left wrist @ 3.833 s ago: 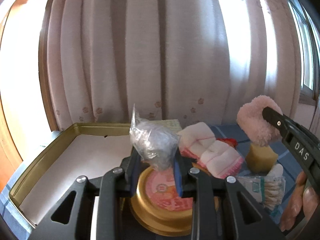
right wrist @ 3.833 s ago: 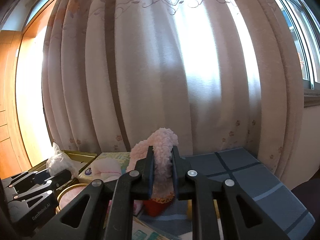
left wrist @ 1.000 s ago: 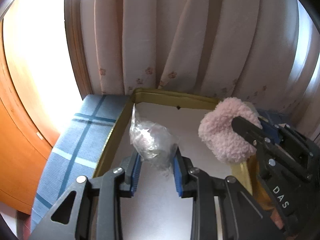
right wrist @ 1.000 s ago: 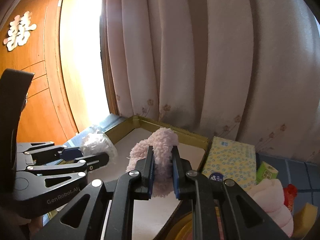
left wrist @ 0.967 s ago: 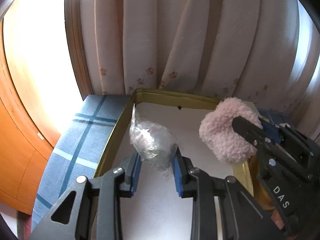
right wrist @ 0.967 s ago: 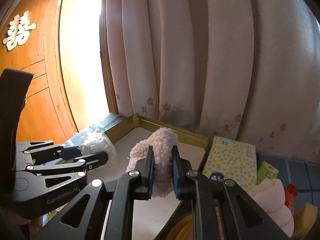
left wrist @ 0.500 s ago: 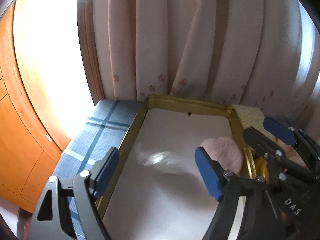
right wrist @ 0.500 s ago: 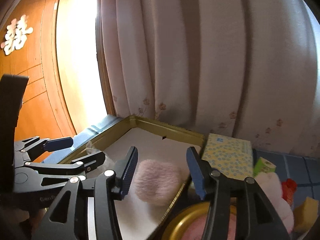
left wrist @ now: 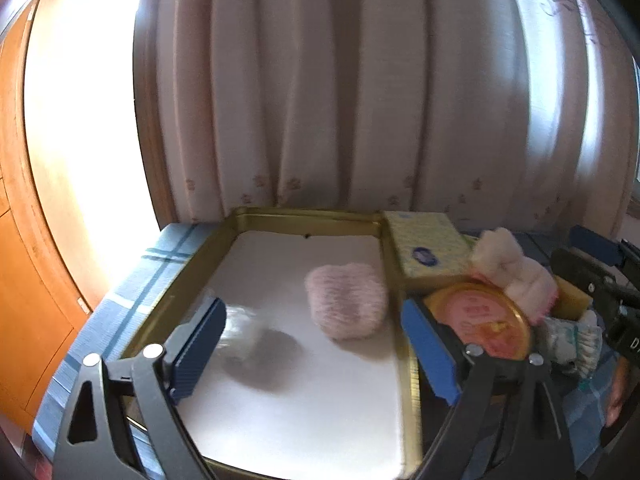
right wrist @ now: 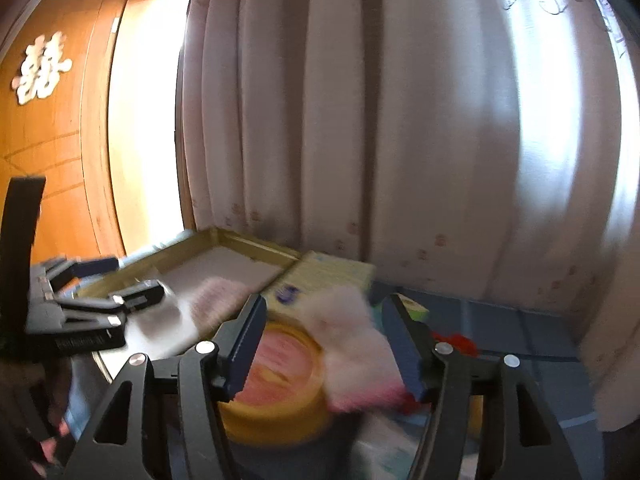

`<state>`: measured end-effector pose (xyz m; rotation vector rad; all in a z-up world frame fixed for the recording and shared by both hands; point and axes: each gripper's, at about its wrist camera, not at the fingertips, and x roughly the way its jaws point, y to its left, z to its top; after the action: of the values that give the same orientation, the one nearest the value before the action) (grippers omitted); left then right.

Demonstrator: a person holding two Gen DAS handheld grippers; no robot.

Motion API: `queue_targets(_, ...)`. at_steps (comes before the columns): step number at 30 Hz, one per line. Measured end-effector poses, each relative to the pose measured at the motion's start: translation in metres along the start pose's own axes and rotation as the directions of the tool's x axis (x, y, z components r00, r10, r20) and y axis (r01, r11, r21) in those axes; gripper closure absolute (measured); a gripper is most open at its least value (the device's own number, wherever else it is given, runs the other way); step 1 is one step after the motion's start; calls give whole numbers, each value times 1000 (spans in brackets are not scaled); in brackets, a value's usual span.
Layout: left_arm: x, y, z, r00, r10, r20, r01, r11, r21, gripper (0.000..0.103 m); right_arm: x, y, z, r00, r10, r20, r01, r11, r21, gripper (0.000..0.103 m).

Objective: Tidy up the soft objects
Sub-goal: 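Grasp the cotton swab pack with the right gripper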

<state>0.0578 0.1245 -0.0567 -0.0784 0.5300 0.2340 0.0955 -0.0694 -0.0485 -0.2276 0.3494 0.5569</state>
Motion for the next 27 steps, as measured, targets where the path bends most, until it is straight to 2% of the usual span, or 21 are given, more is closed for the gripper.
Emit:
queue_targets(4,-7,-20,-5,1000,-15,16,15,1000,21,9,-11,-23,-17,999,-12,-31,10,997,-71,40)
queue_targets(9,-4,-43,-8,999,-37,4,37,998,57,8,-20,-46,-39,994,63,-91,-74,990,-118,40)
queue_targets(11,-3,-50,-10,999,-40,1,40,997,67,8,-20,-52,-44,990,71,-123,-86,989,-124,40)
queue_targets(18,0,-66,-13,999,-49,-16,51,995,91,8,-9,-63,-64,964,145,-222,-174,978,-116,40)
queue_targets(23,0,-74,-17,998,-52,-26,54,993,103,8,5,-54,-78,943,113,-314,-170,973,-158,40)
queue_targets(25,-1,-76,-18,998,-57,-29,60,993,102,8,6,-54,-81,945,104,-310,-160,974,-162,54)
queue_targets(26,-1,-77,-19,998,-58,-30,61,993,104,8,5,-54,-82,942,115,-315,-170,974,-152,62)
queue_targets(27,0,-77,-18,998,-57,-32,60,993,105,8,5,-54,-81,939,124,-322,-177,974,-142,67)
